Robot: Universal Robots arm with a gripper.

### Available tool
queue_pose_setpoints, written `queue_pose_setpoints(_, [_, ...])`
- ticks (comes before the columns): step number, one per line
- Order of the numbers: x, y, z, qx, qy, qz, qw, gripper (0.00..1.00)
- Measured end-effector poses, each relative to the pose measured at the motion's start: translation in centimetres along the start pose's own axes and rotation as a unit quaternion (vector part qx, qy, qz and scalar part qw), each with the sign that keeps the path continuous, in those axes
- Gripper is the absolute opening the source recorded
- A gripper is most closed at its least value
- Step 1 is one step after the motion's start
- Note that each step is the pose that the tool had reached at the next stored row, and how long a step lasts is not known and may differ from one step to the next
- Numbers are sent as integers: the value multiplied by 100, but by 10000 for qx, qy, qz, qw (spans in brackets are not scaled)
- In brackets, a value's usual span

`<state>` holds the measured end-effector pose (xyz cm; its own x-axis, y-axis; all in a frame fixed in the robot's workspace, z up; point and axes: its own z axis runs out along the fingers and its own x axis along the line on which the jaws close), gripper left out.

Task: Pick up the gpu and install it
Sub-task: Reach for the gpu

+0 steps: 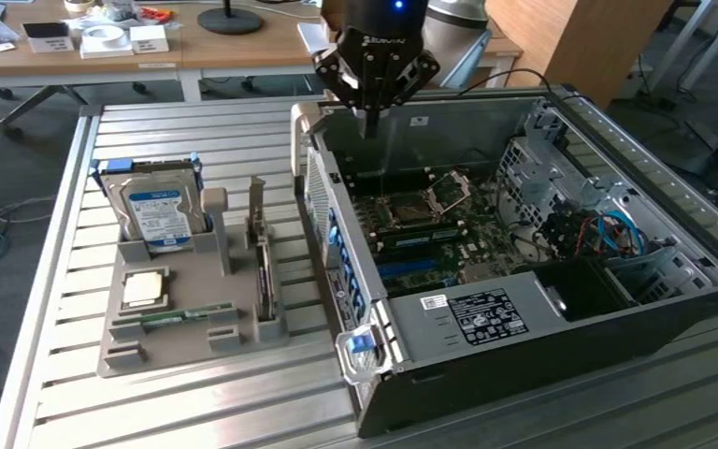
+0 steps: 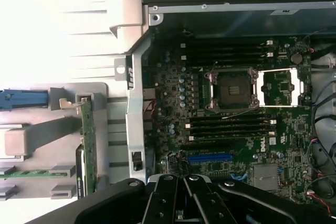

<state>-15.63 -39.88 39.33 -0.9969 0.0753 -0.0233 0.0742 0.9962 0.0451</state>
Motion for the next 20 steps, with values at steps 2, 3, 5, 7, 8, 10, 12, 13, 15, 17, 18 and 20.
queue_pose_setpoints(2, [30,-2,-1,0,0,0,10000,11])
queue_pose_setpoints(3, [43,-3,-1,0,0,0,10000,11])
queue_pose_setpoints(5, [70,-5,-2,0,0,0,10000,11])
queue_pose_setpoints(7, [97,-7,-2,0,0,0,10000,11])
queue_pose_setpoints(8, [111,-8,-3,0,0,0,10000,11])
queue_pose_setpoints(10, [137,-10,-4,0,0,0,10000,11])
queue_pose_setpoints(12, [168,-12,-4,0,0,0,10000,11])
queue_pose_setpoints(13, [183,-13,-5,0,0,0,10000,11])
queue_pose_setpoints(15, [216,-15,-5,0,0,0,10000,11])
queue_pose_setpoints(17, [246,-17,-6,0,0,1,10000,11])
queue_pose_setpoints(18, [261,-18,-6,0,0,0,10000,11])
queue_pose_setpoints(20, [291,-20,-7,0,0,0,10000,11])
